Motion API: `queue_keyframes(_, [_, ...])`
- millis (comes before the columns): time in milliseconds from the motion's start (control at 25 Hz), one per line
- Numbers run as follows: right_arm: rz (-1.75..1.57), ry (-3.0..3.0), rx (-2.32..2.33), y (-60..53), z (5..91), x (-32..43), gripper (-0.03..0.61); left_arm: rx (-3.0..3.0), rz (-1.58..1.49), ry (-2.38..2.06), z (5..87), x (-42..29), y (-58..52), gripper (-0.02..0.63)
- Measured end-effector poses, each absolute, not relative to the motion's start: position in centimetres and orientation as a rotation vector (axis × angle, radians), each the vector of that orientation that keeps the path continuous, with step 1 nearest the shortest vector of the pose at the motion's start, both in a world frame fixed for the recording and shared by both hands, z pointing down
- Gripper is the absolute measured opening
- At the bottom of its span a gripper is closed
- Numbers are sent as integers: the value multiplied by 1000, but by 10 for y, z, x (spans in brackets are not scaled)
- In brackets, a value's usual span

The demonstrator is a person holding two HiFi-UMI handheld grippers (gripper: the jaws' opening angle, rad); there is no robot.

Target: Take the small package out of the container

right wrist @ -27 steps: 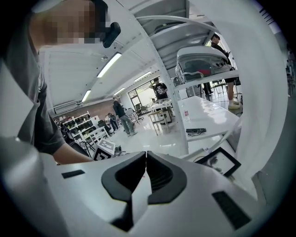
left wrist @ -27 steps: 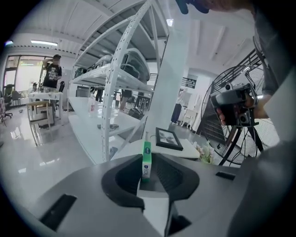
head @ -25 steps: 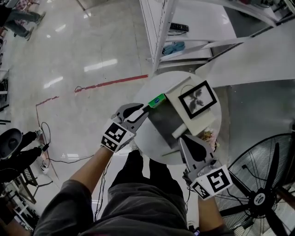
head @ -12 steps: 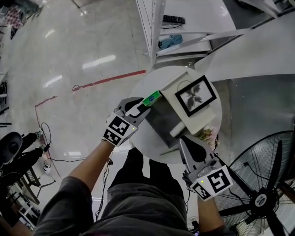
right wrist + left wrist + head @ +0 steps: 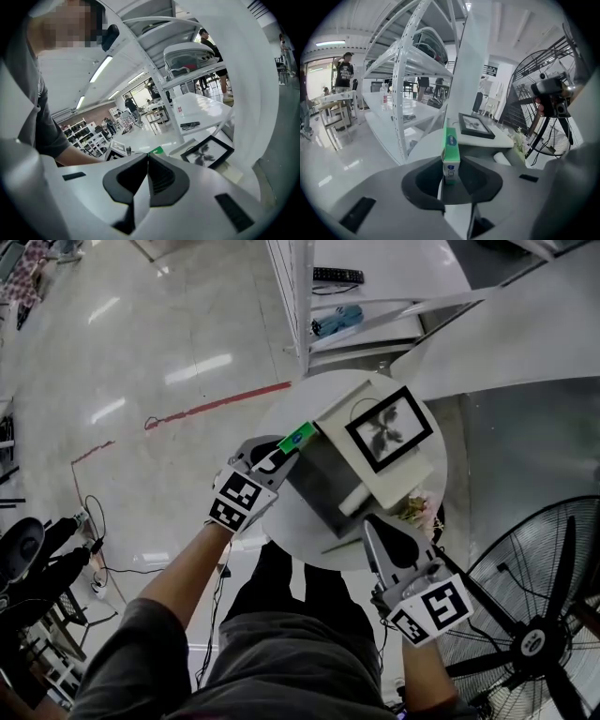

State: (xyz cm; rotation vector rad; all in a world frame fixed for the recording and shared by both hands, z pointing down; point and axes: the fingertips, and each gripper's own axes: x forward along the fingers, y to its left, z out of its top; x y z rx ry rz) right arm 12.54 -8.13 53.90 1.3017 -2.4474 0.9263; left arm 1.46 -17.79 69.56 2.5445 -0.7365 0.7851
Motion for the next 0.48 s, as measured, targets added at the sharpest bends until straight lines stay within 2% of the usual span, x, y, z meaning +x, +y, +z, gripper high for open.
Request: queue_keyframes(480, [906, -2475, 1335, -77, 524, 121, 23, 2573, 674, -744, 651, 12, -174, 103])
